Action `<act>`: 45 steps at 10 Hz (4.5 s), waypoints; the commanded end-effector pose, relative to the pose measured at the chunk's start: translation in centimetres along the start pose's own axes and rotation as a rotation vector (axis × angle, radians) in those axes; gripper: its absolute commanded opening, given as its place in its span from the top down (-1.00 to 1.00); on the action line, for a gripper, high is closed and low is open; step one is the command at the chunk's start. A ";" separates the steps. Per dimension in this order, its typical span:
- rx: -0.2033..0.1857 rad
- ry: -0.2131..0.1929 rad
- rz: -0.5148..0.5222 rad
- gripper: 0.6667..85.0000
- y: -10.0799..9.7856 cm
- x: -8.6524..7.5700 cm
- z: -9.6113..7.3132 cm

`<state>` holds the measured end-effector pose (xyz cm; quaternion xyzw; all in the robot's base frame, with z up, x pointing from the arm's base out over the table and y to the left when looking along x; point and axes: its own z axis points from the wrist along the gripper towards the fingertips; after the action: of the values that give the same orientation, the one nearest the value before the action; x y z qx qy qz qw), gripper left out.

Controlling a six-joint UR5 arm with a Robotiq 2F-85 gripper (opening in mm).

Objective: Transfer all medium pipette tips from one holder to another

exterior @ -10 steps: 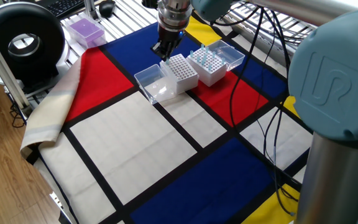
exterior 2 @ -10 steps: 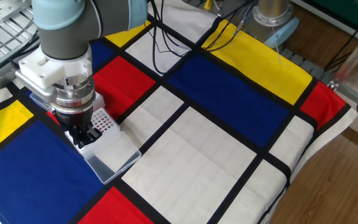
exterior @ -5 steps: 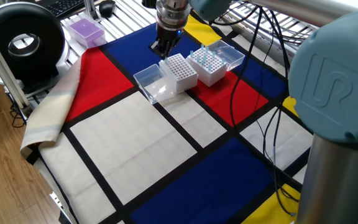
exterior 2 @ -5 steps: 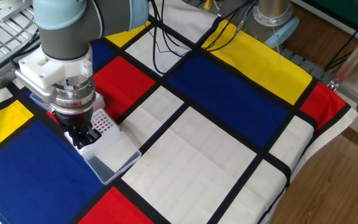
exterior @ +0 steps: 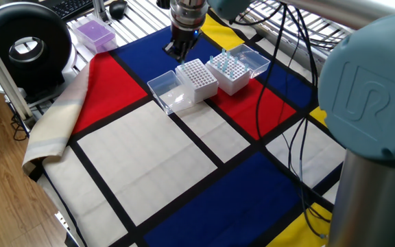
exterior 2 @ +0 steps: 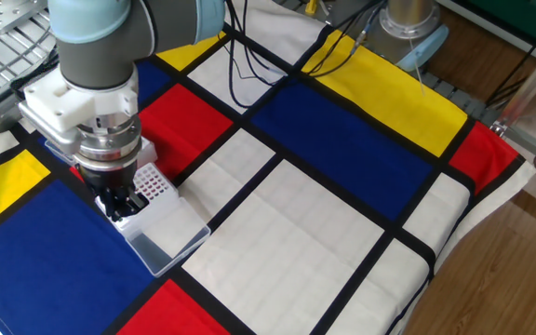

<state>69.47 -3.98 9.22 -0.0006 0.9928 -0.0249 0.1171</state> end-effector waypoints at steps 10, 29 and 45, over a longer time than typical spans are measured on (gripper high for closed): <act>0.038 0.052 -0.051 0.79 -3.7 -0.1 -5.6; -0.014 -0.008 -0.196 0.79 -12.1 2.9 -2.7; -0.058 -0.020 -0.183 0.79 -11.5 3.0 -1.7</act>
<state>65.93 -15.43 10.86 -0.0959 0.9881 -0.0156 0.1191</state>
